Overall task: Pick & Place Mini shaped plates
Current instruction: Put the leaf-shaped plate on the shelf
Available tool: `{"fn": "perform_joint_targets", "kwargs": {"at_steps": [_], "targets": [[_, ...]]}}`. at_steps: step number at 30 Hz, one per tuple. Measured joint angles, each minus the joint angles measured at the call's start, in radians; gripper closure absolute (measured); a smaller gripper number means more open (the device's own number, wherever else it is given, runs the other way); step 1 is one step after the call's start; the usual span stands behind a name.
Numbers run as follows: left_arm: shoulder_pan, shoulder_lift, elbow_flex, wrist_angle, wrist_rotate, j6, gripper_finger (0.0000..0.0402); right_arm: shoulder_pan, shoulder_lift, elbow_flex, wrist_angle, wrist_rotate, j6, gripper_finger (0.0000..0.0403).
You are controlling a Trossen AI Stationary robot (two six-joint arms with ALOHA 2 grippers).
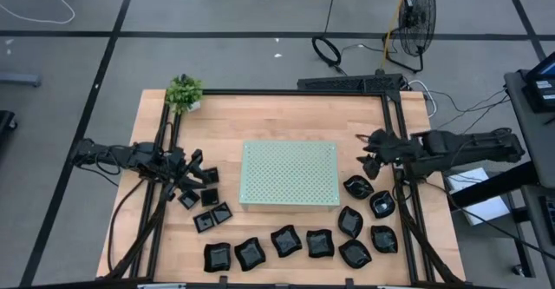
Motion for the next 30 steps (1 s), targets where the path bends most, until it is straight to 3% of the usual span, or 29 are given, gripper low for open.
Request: {"fn": "perform_joint_targets", "kwargs": {"at_steps": [5, 11, 16, 23, 30], "targets": [[0.000, 0.000, 0.000, 0.001, 0.000, 0.000, 0.0272, -0.013, 0.087, -0.016, -0.128, -0.026, 0.103, 0.0196], [0.000, 0.000, 0.000, 0.001, 0.000, 0.000, 0.0272, -0.013, 0.148, -0.079, -0.101, -0.100, 0.151, 0.0197], [0.000, 0.000, 0.000, 0.001, 0.000, 0.000, 0.0272, -0.012, 0.177, -0.172, -0.008, -0.113, 0.177, 0.0199], [0.000, 0.000, 0.000, 0.001, 0.000, 0.000, 0.0272, -0.012, 0.187, -0.312, 0.189, -0.271, 0.196, 0.0203], [0.000, 0.000, 0.000, 0.001, 0.000, 0.000, 0.0272, -0.012, 0.180, -0.341, 0.223, -0.276, 0.196, 0.0213]]}}
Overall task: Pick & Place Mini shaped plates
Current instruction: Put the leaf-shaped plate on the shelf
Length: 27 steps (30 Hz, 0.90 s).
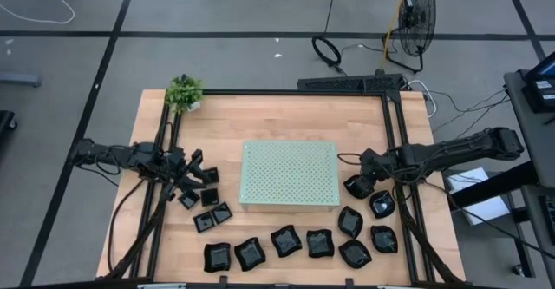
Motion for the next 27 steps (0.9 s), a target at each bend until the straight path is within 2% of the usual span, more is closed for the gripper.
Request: {"fn": "perform_joint_targets", "kwargs": {"at_steps": [13, 27], "targets": [[0.000, 0.000, 0.000, 0.000, 0.000, 0.000, 0.0272, 0.000, -0.052, -0.004, 0.024, -0.010, 0.010, 0.0234], [0.000, 0.000, 0.000, 0.000, 0.000, 0.000, 0.0272, 0.000, -0.052, -0.004, 0.043, -0.002, 0.003, 0.0235]]}}
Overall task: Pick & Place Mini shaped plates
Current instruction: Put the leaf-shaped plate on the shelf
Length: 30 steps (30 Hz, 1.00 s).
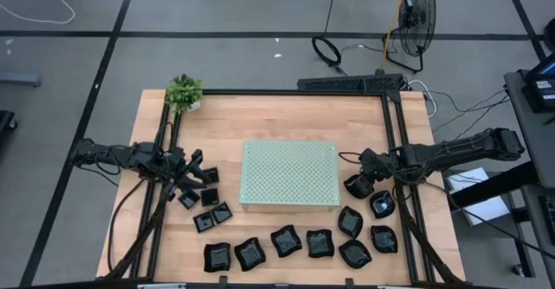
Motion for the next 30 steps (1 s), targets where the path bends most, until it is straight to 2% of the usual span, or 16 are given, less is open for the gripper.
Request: {"fn": "perform_joint_targets", "kwargs": {"at_steps": [15, 30], "targets": [[0.000, 0.000, 0.000, 0.000, 0.000, 0.000, 0.0272, 0.000, 0.000, 0.000, -0.004, 0.021, -0.004, 0.0243], [0.000, 0.000, 0.000, 0.000, 0.000, 0.000, 0.0272, 0.000, 0.000, 0.001, -0.009, 0.022, -0.022, 0.0347]]}}
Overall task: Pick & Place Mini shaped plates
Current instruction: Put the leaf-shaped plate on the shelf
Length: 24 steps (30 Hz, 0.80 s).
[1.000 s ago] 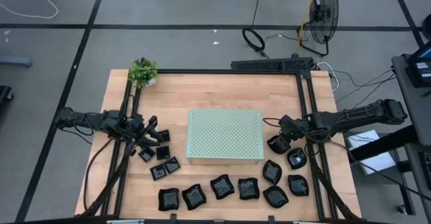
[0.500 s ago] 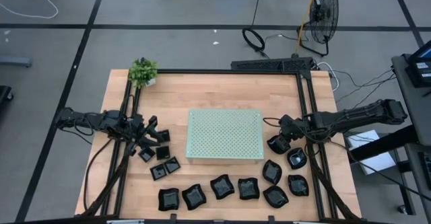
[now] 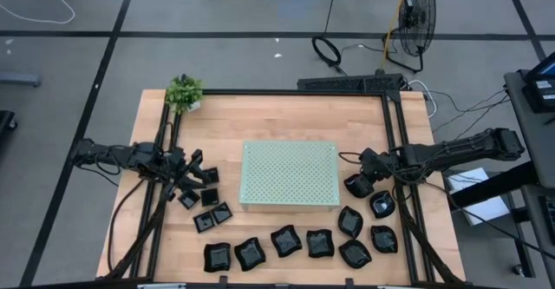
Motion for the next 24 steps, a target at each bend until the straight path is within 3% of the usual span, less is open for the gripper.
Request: {"fn": "perform_joint_targets", "kwargs": {"at_steps": [9, 24], "targets": [[0.000, 0.000, 0.000, 0.000, 0.000, 0.000, 0.0272, 0.000, -0.004, 0.001, 0.027, 0.085, -0.009, 0.0399], [0.000, 0.000, 0.000, 0.000, 0.000, 0.000, 0.0272, -0.001, -0.049, 0.001, 0.260, 0.345, -0.141, 0.0402]]}}
